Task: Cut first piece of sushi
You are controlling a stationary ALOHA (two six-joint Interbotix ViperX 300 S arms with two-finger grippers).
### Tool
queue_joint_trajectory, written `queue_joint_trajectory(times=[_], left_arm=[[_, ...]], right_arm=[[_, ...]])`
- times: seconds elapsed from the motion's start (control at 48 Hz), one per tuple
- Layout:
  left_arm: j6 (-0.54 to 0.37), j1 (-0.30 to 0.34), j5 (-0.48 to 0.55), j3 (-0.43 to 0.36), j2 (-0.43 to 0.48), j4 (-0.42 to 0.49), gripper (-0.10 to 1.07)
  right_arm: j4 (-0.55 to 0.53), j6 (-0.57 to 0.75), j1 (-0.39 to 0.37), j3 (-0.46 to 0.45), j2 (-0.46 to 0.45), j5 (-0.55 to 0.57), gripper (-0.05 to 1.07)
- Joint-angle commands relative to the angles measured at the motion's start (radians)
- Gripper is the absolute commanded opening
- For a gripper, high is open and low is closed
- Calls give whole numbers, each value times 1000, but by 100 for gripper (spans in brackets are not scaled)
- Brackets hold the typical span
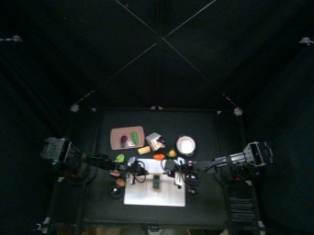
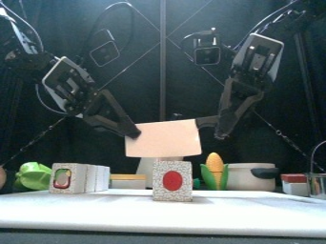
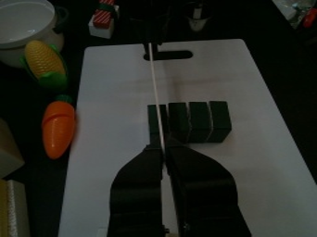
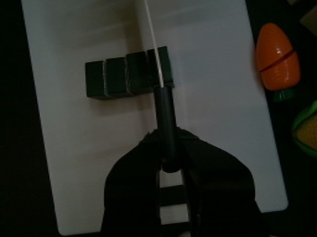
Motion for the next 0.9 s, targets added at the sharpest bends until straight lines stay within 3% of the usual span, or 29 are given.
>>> queue_joint_trajectory(times=[0.0, 0.875], left_arm=[[-2, -11, -5, -28, -6, 0, 35], [-2, -21, 29, -34, 9, 0, 35]], right_arm=[[2, 2, 5, -18, -12, -2, 31], [0, 2, 31, -28, 51, 14, 31]])
